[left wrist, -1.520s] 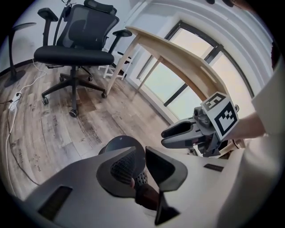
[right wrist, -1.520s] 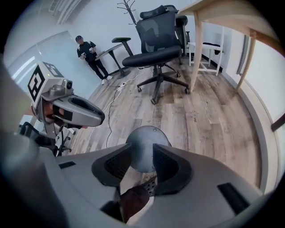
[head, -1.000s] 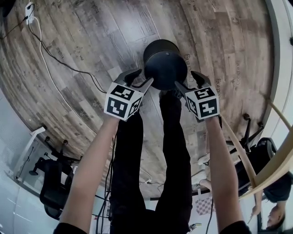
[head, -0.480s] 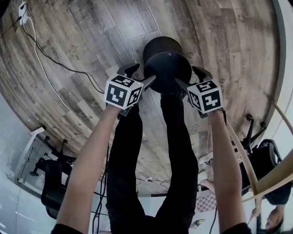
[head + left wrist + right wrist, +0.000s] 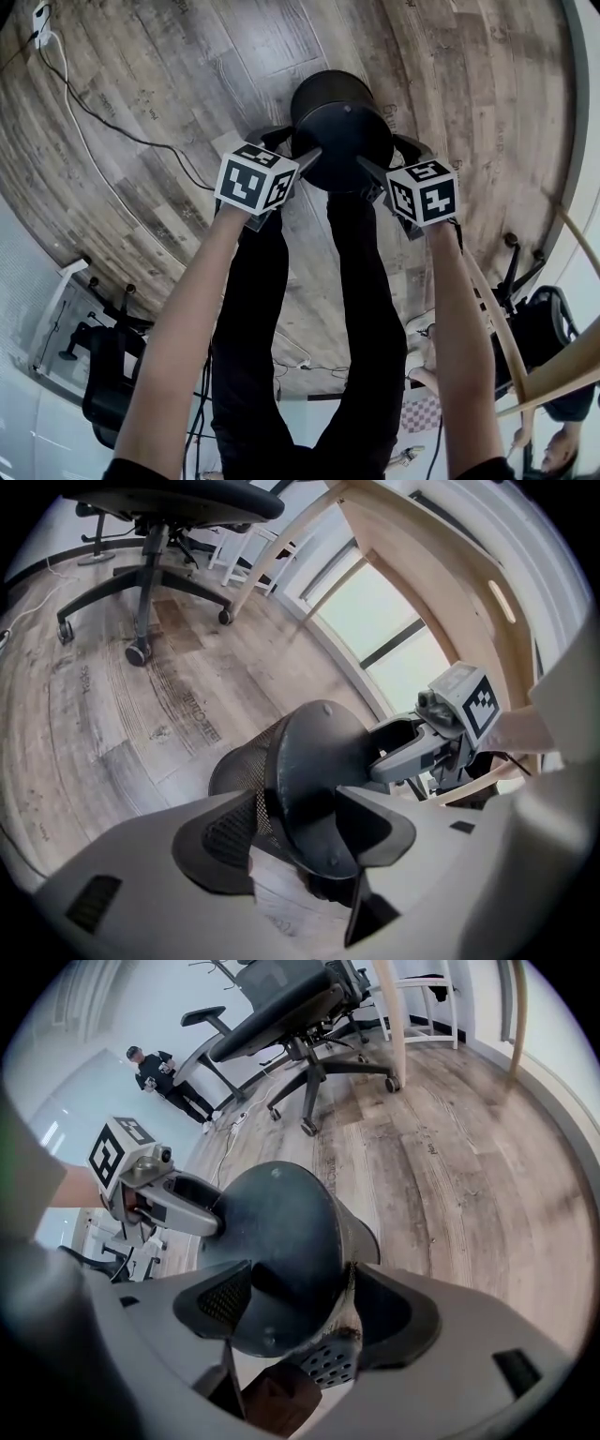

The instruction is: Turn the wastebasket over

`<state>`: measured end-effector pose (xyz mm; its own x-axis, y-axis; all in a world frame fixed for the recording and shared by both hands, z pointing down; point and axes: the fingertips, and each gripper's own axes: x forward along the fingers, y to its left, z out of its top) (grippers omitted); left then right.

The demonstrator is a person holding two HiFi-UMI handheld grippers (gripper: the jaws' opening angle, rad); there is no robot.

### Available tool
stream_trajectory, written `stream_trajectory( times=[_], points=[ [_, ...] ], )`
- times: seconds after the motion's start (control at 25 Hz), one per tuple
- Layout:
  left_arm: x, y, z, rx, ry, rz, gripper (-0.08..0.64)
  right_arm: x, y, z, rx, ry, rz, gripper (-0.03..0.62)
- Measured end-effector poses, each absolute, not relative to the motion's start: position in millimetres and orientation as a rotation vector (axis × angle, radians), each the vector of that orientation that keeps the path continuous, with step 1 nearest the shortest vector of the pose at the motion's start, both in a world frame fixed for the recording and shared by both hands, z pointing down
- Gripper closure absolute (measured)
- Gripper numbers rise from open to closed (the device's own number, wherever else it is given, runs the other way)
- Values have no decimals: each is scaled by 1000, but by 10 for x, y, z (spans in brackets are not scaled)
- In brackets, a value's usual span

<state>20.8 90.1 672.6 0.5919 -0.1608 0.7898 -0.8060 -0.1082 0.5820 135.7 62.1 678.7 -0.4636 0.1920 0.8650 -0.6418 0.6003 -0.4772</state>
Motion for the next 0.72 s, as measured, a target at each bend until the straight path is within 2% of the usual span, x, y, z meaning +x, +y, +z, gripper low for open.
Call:
stream_trajectory(
  times=[0.72],
  points=[
    [54, 933, 6635, 1599, -850, 717, 318, 1207, 540, 6697, 334, -1832, 892, 261]
  ],
)
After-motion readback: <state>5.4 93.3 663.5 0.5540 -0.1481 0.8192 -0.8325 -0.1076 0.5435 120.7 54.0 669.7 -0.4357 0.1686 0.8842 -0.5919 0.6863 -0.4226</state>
